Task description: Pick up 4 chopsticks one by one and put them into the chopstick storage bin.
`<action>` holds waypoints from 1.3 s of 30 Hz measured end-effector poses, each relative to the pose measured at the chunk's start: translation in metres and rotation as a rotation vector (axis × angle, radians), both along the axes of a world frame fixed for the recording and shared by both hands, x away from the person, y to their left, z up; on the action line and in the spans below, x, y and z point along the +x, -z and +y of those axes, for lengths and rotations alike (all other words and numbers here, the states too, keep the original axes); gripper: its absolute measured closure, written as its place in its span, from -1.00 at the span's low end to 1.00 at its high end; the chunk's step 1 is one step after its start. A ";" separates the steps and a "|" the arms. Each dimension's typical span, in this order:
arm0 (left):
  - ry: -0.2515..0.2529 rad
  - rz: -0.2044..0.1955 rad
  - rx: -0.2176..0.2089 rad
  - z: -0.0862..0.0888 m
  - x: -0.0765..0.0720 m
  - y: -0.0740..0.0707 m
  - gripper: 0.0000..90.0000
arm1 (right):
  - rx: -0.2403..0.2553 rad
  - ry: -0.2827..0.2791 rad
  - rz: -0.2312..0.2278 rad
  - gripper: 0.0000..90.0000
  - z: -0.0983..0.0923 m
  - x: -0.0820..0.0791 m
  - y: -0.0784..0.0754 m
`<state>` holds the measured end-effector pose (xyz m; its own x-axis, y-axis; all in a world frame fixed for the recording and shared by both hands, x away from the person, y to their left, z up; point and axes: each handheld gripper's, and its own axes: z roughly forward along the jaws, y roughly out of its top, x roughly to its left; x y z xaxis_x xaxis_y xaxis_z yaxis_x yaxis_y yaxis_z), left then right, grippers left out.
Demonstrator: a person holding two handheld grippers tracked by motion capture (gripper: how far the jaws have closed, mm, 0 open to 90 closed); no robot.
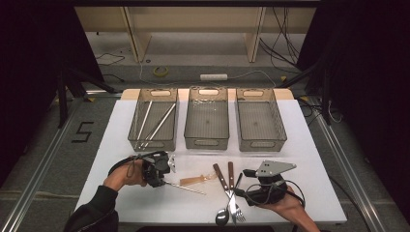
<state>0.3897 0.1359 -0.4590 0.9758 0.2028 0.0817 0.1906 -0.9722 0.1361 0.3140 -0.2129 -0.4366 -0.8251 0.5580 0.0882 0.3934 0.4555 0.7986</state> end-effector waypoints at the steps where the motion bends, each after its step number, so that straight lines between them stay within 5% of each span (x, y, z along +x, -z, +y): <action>1: -0.006 -0.001 -0.007 -0.001 -0.001 0.001 0.57 | 0.000 0.000 0.000 -0.38 0.000 0.000 0.000; 39: 0.110 0.003 0.028 -0.005 -0.007 0.002 0.87 | -0.011 -0.011 0.005 -0.38 0.001 0.000 0.000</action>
